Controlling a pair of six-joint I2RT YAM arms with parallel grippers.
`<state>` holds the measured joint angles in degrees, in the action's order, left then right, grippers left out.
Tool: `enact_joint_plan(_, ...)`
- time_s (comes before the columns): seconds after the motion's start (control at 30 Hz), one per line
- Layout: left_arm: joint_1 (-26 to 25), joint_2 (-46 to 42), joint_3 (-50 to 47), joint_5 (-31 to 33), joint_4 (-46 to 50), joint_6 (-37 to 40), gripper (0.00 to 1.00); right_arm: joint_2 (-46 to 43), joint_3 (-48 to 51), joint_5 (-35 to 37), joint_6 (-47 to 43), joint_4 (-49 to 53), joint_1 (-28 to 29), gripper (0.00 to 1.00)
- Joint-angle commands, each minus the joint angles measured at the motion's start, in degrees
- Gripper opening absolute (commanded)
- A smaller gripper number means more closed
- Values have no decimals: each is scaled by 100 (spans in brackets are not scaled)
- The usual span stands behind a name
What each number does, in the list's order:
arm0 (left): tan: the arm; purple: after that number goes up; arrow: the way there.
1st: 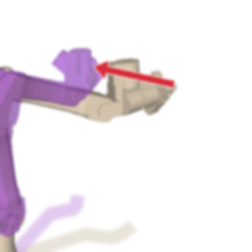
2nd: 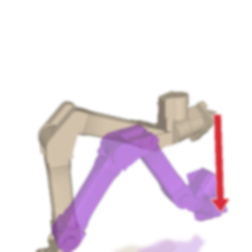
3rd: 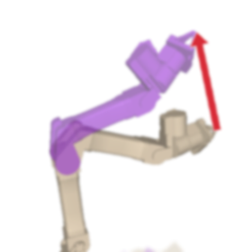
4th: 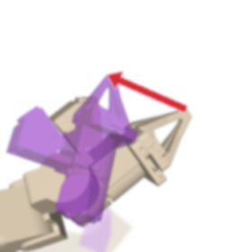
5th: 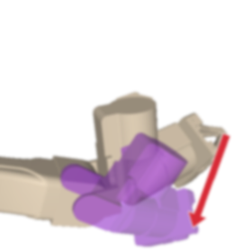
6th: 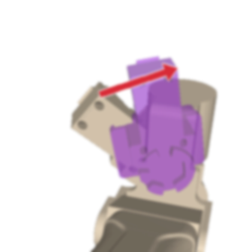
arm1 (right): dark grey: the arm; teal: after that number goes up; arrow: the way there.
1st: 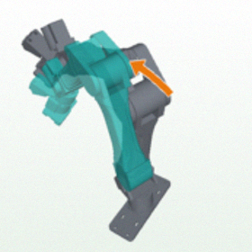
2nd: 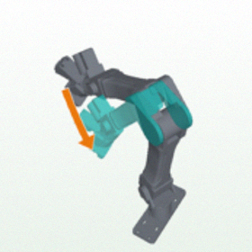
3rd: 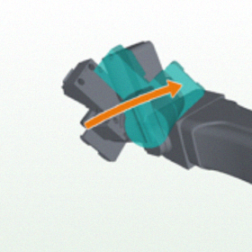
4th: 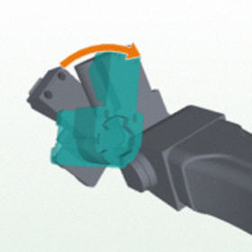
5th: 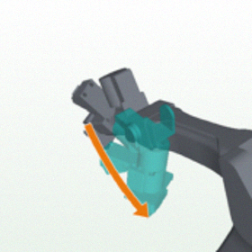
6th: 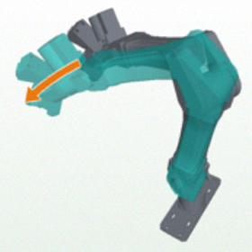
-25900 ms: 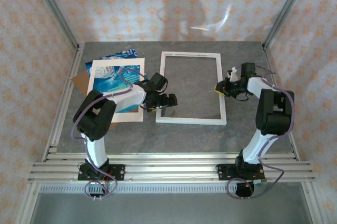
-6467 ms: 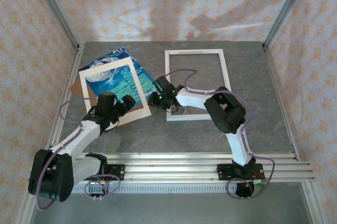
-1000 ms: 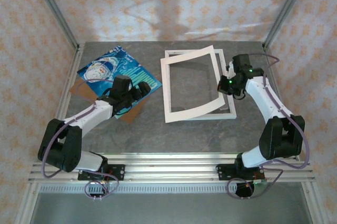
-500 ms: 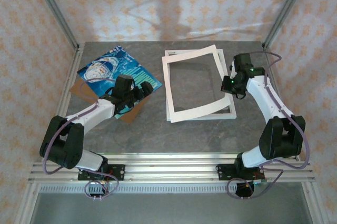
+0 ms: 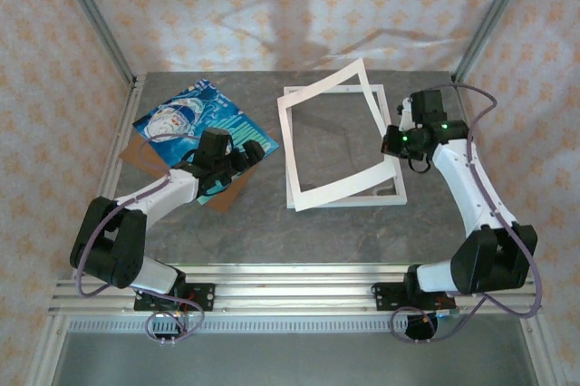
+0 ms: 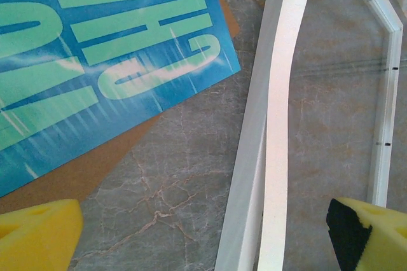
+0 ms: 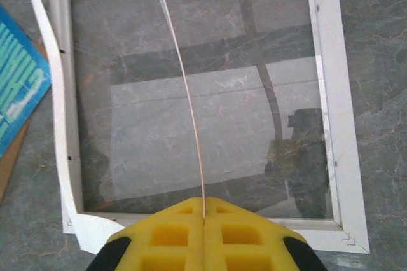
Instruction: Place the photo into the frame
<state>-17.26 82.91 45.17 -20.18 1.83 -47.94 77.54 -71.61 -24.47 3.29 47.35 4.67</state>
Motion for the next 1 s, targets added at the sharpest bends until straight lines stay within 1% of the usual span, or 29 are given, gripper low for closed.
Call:
enact_joint_plan(0.0,-40,62,126,-32,-90,22,100,-207,-281,-169,8,161,-36,0)
enact_joint_plan(0.07,-45,80,141,-51,-93,22,100,-247,-331,-382,60,139,-36,0)
enact_joint_plan(0.17,-50,102,147,-72,-112,13,100,-360,-368,-959,209,-44,-36,0)
enact_joint_plan(0.27,-50,109,139,-81,-120,14,100,-420,-509,-914,311,-42,-36,0)
enact_joint_plan(0.37,-45,116,119,-78,-121,31,100,-413,-640,-1040,365,-8,-36,0)
enact_joint_plan(0.43,-50,135,111,-95,-144,33,100,-336,-668,-841,188,118,-36,0)
enact_joint_plan(0.5,-50,155,102,-128,-182,26,100,-111,-665,-810,-2,308,-45,0)
enact_joint_plan(0.63,-50,155,107,-143,-198,22,100,409,-721,-1099,-393,708,-45,0)
enact_joint_plan(0.7,-50,172,98,-129,-226,22,100,607,-756,-952,-590,863,-45,0)
enact_joint_plan(0.8,-47,248,92,-178,-295,-19,100,898,-920,-478,-758,1112,-45,0)
enact_joint_plan(0.97,-45,354,112,-276,-358,-48,100,1270,-1083,-137,-1124,1354,-45,0)
